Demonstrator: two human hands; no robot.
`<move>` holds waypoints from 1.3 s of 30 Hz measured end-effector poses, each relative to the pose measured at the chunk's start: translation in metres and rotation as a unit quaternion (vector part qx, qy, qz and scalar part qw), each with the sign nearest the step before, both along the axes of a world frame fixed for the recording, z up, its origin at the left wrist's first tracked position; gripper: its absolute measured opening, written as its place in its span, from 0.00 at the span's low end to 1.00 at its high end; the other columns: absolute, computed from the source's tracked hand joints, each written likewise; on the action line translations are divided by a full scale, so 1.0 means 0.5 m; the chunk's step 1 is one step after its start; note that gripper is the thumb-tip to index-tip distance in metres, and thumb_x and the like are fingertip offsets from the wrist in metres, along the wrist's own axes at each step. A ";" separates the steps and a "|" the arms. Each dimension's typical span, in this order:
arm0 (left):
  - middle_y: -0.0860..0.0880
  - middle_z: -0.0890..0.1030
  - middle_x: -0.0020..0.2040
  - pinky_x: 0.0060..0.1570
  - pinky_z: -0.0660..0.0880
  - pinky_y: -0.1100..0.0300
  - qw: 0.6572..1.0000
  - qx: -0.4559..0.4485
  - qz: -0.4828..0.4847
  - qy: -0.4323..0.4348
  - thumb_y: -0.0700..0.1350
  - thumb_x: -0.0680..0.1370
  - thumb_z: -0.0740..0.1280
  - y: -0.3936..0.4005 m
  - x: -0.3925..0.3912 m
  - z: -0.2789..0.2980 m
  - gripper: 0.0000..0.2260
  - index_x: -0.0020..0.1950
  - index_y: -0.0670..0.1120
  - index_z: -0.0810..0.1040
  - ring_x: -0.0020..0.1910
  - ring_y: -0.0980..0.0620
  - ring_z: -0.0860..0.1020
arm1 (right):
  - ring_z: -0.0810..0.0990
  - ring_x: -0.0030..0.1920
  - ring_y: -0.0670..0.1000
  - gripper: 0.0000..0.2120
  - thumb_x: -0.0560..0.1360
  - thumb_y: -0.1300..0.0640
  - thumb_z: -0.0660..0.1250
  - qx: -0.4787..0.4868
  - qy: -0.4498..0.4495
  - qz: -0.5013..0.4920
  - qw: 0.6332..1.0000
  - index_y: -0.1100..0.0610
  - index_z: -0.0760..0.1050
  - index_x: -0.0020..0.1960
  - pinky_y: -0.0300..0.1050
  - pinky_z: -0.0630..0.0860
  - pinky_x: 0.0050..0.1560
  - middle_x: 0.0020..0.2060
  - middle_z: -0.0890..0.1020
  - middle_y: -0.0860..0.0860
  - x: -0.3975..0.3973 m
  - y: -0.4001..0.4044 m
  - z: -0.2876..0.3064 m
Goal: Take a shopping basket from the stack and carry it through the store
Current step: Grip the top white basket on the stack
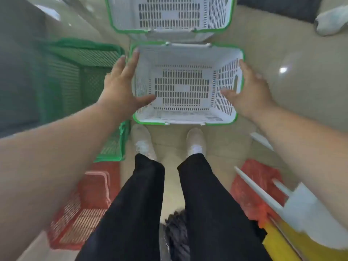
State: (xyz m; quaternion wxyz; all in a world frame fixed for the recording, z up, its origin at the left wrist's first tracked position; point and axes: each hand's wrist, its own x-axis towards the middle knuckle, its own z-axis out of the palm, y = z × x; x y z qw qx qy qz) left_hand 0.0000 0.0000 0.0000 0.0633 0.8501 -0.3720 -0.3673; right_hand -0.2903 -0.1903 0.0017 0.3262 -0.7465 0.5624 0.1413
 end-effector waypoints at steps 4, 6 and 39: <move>0.47 0.48 0.86 0.76 0.56 0.37 0.996 0.090 0.001 -0.016 0.62 0.70 0.80 0.000 0.042 -0.154 0.55 0.82 0.72 0.41 0.81 0.34 0.52 | 0.66 0.74 0.63 0.45 0.74 0.39 0.72 0.013 0.064 -0.051 0.997 0.47 0.55 0.84 0.47 0.62 0.73 0.76 0.65 0.64 -0.044 -0.039 -0.149; 0.45 0.49 0.85 0.75 0.59 0.38 0.990 0.126 -0.025 -0.056 0.58 0.72 0.80 0.007 0.040 -0.210 0.53 0.84 0.69 0.45 0.80 0.35 0.52 | 0.67 0.74 0.62 0.45 0.75 0.41 0.73 0.024 0.082 -0.056 0.995 0.47 0.54 0.85 0.45 0.62 0.73 0.76 0.64 0.64 -0.062 -0.041 -0.213; 0.42 0.76 0.69 0.50 0.71 0.50 1.000 -0.012 0.003 -0.023 0.40 0.77 0.74 -0.021 0.118 0.004 0.54 0.83 0.67 0.36 0.60 0.39 0.78 | 0.75 0.61 0.67 0.46 0.75 0.61 0.61 -0.053 0.138 -0.143 0.979 0.32 0.42 0.81 0.55 0.73 0.64 0.71 0.61 0.63 -0.002 -0.063 0.049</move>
